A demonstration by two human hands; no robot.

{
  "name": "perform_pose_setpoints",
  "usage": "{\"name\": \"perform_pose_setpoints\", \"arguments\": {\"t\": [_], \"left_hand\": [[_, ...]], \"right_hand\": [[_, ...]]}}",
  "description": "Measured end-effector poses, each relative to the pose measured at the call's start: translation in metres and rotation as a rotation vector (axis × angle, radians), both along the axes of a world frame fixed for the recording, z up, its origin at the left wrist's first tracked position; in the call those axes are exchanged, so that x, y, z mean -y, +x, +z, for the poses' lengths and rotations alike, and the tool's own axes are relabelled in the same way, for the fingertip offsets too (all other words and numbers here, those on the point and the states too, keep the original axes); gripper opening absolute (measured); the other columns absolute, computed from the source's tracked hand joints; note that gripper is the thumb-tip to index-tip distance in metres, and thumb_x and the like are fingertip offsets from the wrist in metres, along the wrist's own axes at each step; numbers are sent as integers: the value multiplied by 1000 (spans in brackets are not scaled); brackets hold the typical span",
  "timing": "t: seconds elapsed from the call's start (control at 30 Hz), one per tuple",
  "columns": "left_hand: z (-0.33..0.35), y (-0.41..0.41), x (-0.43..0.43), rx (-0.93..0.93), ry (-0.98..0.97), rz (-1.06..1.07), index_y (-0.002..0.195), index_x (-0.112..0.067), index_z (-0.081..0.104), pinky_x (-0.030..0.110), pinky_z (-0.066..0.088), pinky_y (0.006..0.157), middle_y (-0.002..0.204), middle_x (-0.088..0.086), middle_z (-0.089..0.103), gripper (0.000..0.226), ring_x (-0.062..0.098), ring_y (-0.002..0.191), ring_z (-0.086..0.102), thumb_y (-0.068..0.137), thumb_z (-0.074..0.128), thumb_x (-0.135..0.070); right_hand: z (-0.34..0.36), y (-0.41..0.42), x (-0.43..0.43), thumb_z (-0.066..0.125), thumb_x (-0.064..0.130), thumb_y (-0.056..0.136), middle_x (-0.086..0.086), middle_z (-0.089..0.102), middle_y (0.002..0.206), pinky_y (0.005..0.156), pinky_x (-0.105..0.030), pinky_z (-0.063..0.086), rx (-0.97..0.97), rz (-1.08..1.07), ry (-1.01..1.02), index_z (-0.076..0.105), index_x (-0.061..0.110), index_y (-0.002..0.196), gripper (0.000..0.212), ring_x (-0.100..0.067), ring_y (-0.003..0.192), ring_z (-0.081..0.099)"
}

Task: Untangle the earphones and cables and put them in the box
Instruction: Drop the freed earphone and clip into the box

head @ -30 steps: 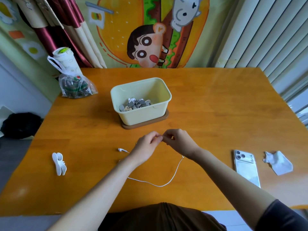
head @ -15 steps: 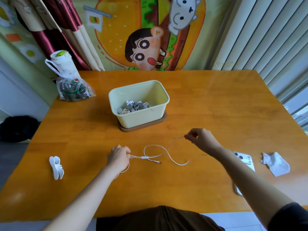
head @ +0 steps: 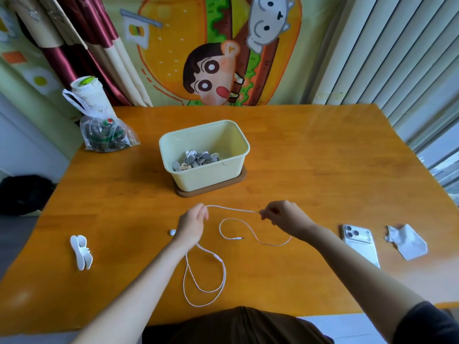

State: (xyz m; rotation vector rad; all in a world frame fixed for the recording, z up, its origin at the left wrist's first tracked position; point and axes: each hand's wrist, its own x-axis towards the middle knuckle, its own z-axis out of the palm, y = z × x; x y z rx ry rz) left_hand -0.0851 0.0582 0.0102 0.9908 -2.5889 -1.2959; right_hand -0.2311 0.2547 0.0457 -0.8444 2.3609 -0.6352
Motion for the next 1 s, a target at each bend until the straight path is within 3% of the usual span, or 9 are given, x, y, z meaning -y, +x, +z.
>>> {"name": "perform_pose_setpoints", "arguments": {"t": [0.17,0.33,0.47,0.57,0.63,0.7,0.83,0.93,1.0], "left_hand": [[-16,16,14,176,-16,58,68,-17,46,27,29,53,68,4,49,38,17,60,42,103,30,-15],[-14,-5,-12,162,37,-68,70,-19,51,21,25,46,61,0,44,38,13,54,39,103,31,-18],[-15,-9,-21,134,76,-100,73,-19,54,19,26,40,58,0,41,37,13,48,34,103,33,-19],[-12,-6,-24,135,82,-116,79,-16,57,19,25,41,58,0,42,34,12,49,34,103,33,-19],[-11,-4,-25,142,67,-140,85,-16,59,19,23,41,60,0,45,31,13,50,35,103,34,-18],[-9,-2,-29,142,54,-186,91,-16,62,20,22,42,60,-2,47,29,13,50,36,102,35,-17],[3,-8,-44,110,78,-265,86,-16,60,23,24,45,63,0,51,27,13,49,38,102,38,-16],[11,-15,-51,105,37,-286,92,-13,59,28,32,56,87,5,64,24,20,69,53,102,38,-16],[13,-14,-49,61,61,-268,86,-15,54,26,30,52,82,6,63,21,16,64,49,101,40,-15]], "right_hand": [[2,-32,-22,57,38,91,-5,67,85,61,-29,39,-227,-59,197,68,25,87,18,-27,79,60],[58,-45,2,60,29,90,-6,63,86,57,-26,35,-719,-139,-134,70,13,92,19,-28,80,59],[67,-31,12,65,27,87,-3,62,77,54,-24,32,-886,-81,-250,69,13,84,15,-25,75,58],[41,-18,8,57,30,92,-4,65,94,60,-28,38,-693,-22,-14,67,15,98,19,-26,89,59],[18,-12,3,53,33,94,-7,60,116,78,-32,44,-471,52,326,59,14,117,30,-28,108,54],[6,-7,0,59,33,90,-11,46,133,99,-37,40,-304,109,483,41,12,136,53,-31,123,42],[13,15,19,69,20,84,-6,43,141,104,-27,30,-28,253,117,32,13,142,69,-22,130,40],[15,33,36,62,15,89,-4,62,116,92,-27,44,118,330,16,48,10,129,43,-17,103,59],[13,34,40,54,13,93,2,64,88,70,-24,47,114,312,1,58,12,108,16,-15,76,61]]}}
